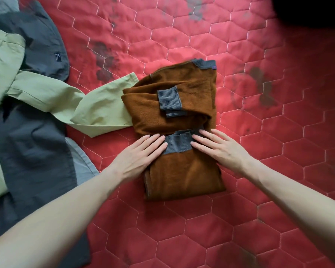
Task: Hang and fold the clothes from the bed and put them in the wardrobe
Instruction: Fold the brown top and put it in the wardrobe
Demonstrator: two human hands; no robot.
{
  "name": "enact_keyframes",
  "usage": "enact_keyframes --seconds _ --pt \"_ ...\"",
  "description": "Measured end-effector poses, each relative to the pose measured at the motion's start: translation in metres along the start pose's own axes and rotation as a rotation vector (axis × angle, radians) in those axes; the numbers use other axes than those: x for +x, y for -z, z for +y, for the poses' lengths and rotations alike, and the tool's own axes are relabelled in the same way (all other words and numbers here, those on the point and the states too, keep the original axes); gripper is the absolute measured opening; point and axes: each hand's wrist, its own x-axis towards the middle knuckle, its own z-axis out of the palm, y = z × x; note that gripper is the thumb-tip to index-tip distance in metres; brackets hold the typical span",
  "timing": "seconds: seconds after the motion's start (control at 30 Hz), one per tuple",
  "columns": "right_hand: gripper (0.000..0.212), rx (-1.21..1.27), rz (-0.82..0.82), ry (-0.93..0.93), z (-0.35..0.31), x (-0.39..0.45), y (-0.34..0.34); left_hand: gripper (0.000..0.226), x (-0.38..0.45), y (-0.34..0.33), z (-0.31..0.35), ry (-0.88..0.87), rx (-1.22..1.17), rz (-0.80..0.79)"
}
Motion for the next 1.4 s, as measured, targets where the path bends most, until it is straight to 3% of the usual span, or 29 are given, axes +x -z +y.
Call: enact_keyframes --seconds 0.2,0.4,0.5,0.63,0.7,0.8,0.97,1.07,1.17,1.4 --pt "0.076 0.141 -0.083 0.004 0.008 0.002 0.007 0.063 0.000 0.011 -0.009 0.013 -0.147 -0.071" --pt "0.042 0.372 -0.034 -0.006 -0.008 -0.015 0.023 0.052 -0.018 0.029 -0.002 0.097 -0.499 0.005" --pt "0.041 0.523 0.055 -0.031 -0.026 -0.028 0.044 0.041 -0.038 0.043 0.012 0.299 -0.806 0.080" --pt "0.027 0.704 0.192 -0.341 -0.052 -0.038 0.060 0.037 -0.053 0.048 0.034 0.584 -0.990 0.191" --pt "0.013 0.785 0.309 -0.543 -0.066 -0.034 0.058 0.021 -0.042 0.055 0.041 0.710 -1.060 0.302" --pt "0.042 0.973 0.445 -0.738 -0.075 -0.019 0.056 0.044 -0.017 0.074 0.041 0.887 -1.156 0.359" --pt "0.037 1.034 0.435 -0.976 -0.065 0.014 0.051 0.049 0.015 0.082 0.024 0.943 -1.181 0.318" --pt "0.028 1.003 0.436 -1.085 -0.053 0.025 0.040 0.022 0.032 0.074 0.010 0.968 -1.166 0.339" --pt "0.033 0.957 0.417 -1.225 -0.039 0.037 0.036 0.021 0.045 0.066 -0.001 1.033 -1.178 0.347" --pt "0.035 0.811 0.301 -1.493 -0.029 0.058 0.035 0.024 0.061 0.061 0.005 1.369 -1.128 0.278"
